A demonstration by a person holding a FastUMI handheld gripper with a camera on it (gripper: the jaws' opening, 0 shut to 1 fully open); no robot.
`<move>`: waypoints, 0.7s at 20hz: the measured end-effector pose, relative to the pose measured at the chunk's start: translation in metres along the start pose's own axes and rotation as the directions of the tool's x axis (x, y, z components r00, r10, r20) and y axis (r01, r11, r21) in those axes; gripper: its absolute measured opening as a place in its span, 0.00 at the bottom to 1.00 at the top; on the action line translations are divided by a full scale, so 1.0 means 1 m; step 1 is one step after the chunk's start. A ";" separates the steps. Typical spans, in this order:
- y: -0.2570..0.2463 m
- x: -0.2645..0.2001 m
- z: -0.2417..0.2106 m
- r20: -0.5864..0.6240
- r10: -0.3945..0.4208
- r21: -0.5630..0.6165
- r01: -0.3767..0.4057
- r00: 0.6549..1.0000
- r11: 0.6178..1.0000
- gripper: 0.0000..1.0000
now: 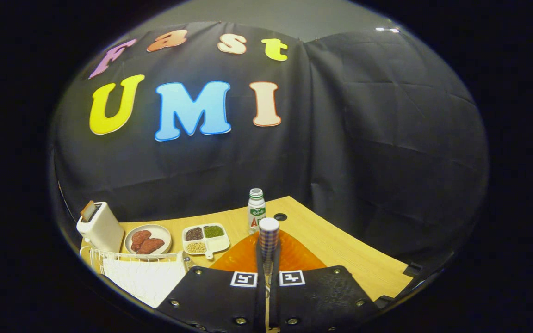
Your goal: Take the plate from the dish rack, then take the spoon from the basket and place it into the plate.
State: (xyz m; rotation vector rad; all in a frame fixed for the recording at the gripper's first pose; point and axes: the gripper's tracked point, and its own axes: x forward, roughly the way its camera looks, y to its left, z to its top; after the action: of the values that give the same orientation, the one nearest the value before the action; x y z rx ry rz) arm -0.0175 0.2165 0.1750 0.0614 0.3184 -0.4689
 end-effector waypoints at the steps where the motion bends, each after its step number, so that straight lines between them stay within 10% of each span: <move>1: 0.012 -0.012 -0.004 -0.001 0.022 -0.018 -0.022 1.000 1.000 0.03; 14: 0.172 -0.157 -0.127 -0.107 0.366 -0.102 -0.377 0.924 0.921 0.03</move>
State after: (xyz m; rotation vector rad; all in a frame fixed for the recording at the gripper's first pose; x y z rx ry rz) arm -0.1087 0.4544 0.1013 0.0225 0.4097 -0.0674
